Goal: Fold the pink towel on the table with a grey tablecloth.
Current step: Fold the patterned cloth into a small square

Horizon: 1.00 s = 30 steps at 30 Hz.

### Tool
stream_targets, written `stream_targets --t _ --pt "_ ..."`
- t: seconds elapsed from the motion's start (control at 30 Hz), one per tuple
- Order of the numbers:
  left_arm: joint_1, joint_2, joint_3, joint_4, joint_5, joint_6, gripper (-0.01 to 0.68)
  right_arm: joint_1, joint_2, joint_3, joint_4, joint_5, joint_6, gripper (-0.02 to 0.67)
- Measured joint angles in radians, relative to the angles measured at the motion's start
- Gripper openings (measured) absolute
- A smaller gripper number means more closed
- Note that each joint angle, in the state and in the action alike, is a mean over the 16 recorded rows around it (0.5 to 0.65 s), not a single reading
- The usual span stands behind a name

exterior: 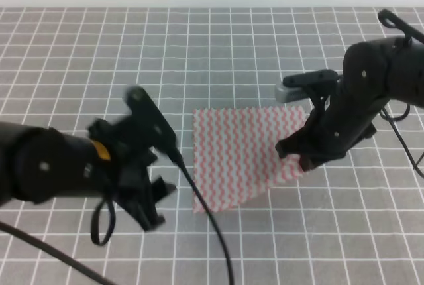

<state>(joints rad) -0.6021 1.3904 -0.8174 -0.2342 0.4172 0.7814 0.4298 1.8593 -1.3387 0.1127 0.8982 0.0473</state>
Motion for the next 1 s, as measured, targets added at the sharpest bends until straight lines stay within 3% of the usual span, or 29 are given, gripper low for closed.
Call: stream_targets --t 0.43,1.0 --pt "-0.157 0.150 -0.003 0.315 -0.084 -0.067 0.397 0.000 -0.002 -0.057 -0.007 -0.041 -0.023 -0.016" --pt "-0.174 0.279 -0.006 0.415 -0.251 -0.247 0.397 0.000 0.005 -0.060 -0.014 -0.069 -0.025 -0.015"
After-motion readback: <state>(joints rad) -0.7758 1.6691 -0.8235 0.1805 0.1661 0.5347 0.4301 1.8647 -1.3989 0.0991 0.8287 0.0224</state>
